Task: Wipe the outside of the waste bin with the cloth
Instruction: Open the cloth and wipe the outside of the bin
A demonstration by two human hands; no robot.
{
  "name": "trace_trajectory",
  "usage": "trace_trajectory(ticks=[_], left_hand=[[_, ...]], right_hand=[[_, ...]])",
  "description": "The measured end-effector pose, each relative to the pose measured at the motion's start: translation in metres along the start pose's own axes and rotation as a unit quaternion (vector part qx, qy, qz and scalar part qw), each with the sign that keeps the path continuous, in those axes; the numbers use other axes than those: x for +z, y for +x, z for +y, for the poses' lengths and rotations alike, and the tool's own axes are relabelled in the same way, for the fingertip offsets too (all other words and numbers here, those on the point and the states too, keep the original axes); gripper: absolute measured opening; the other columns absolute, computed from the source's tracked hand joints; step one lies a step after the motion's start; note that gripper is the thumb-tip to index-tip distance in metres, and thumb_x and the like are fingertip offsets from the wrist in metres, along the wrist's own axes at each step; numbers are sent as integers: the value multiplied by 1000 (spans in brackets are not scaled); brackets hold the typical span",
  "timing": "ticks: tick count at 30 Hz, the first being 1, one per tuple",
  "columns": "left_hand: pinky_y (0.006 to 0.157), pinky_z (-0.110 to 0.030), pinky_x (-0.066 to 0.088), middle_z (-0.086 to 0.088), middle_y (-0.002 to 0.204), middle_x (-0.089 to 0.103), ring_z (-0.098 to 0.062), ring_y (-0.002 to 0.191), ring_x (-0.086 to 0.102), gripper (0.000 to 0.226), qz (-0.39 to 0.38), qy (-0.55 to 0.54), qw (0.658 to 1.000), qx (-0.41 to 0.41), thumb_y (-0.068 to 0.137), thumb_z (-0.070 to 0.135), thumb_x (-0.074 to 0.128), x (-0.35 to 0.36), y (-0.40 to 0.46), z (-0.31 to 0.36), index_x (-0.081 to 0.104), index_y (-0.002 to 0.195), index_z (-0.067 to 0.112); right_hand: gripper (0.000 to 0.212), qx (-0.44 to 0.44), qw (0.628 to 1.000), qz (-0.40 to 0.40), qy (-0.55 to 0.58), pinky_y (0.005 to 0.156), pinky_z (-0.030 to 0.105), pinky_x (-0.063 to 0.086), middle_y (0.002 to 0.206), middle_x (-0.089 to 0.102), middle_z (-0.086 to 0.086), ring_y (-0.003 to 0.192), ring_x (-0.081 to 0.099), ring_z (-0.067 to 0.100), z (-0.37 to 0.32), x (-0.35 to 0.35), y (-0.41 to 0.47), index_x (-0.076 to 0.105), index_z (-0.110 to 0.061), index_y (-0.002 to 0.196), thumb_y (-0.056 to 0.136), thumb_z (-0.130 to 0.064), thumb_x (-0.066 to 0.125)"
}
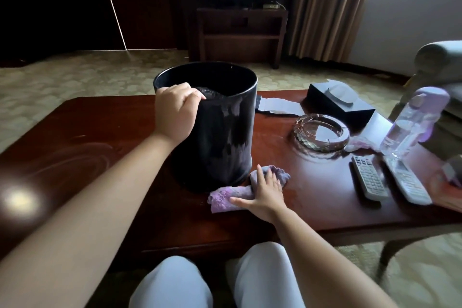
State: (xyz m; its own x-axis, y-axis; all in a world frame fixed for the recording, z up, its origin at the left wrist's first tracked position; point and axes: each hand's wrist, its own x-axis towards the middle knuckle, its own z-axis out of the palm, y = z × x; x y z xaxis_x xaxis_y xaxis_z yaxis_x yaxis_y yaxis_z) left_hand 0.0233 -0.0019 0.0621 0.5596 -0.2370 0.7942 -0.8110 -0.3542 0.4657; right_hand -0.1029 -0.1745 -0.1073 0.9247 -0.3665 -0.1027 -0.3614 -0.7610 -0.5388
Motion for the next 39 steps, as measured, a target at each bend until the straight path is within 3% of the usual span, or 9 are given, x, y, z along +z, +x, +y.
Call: trace_trajectory(ticks=[6, 9, 13, 19, 21, 24, 28, 31, 39], left_hand=[[68, -43, 46, 6, 60, 54, -19, 62, 56, 43, -7, 10, 1000, -3, 79, 27, 35, -3, 0, 3, 69, 64, 6], [69, -44, 45, 7, 60, 53, -22, 64, 57, 44, -12, 9, 1000, -12, 78, 29, 34, -2, 0, 7, 69, 64, 6], [73, -47, 45, 10, 57, 51, -19, 64, 56, 44, -13, 9, 1000, -21, 77, 30, 34, -4, 0, 9, 68, 63, 7], [72, -40, 44, -5, 63, 61, -21, 70, 58, 50, -39, 1, 998, -43, 76, 36, 31, -8, 4, 13, 69, 66, 5], [68, -36, 43, -11, 66, 60, -28, 71, 59, 47, -61, -18, 996, -60, 78, 34, 34, -9, 2, 10, 68, 69, 2], [73, -32, 43, -17, 77, 64, -28, 79, 57, 38, -51, -64, 990, -114, 82, 26, 40, -10, 2, 13, 67, 79, -2], [79, -40, 41, 0, 66, 58, -16, 74, 55, 32, -63, -56, 992, -94, 82, 16, 37, -11, 3, 19, 64, 65, 9], [79, -44, 44, -8, 66, 61, -22, 75, 56, 34, -55, -33, 995, -80, 81, 16, 37, -11, 2, 21, 65, 65, 6], [78, -44, 44, -3, 66, 60, -18, 74, 57, 38, -58, -11, 997, -51, 80, 26, 38, -9, 4, 15, 65, 65, 6]], right_hand=[[91, 29, 989, 102, -101, 117, 32, 4, 154, 22, 13, 145, 10, 24, 2, 19, -2, 28, -6, 144, 81, -67, 49], [39, 32, 986, 145, 77, 96, 29, 35, 123, 56, 10, 123, 47, 27, -8, 14, 7, 58, -9, 117, 92, -37, 50], [20, 55, 895, 225, 382, 66, 19, 35, 97, 64, 3, 94, 58, 19, -52, -7, 0, 63, -16, 98, 97, -27, 47], [41, -63, 803, 338, 487, 106, 39, 33, 122, 53, 7, 118, 47, 22, -154, -47, 8, 53, -9, 120, 91, -36, 42], [59, -112, 824, 330, 447, 117, 21, 7, 152, 27, 9, 142, 19, 16, -169, -57, 9, 31, -8, 143, 92, -35, 43], [81, -163, 865, 339, 330, 107, 6, -11, 156, -1, 2, 140, -8, 5, -163, -41, 12, 3, -11, 148, 85, -51, 35], [83, -57, 893, 232, 380, 117, 22, -3, 159, 2, 4, 145, -1, 11, -116, 3, 7, 7, -13, 150, 79, -50, 32], [75, -36, 921, 159, 355, 115, 21, -8, 159, -6, 4, 145, -10, 10, -96, 9, 3, 0, -14, 150, 86, -37, 31], [84, -149, 909, 277, 273, 113, 17, -12, 151, -12, -6, 139, -15, 3, -131, -32, 12, 0, -10, 149, 81, -54, 22]])
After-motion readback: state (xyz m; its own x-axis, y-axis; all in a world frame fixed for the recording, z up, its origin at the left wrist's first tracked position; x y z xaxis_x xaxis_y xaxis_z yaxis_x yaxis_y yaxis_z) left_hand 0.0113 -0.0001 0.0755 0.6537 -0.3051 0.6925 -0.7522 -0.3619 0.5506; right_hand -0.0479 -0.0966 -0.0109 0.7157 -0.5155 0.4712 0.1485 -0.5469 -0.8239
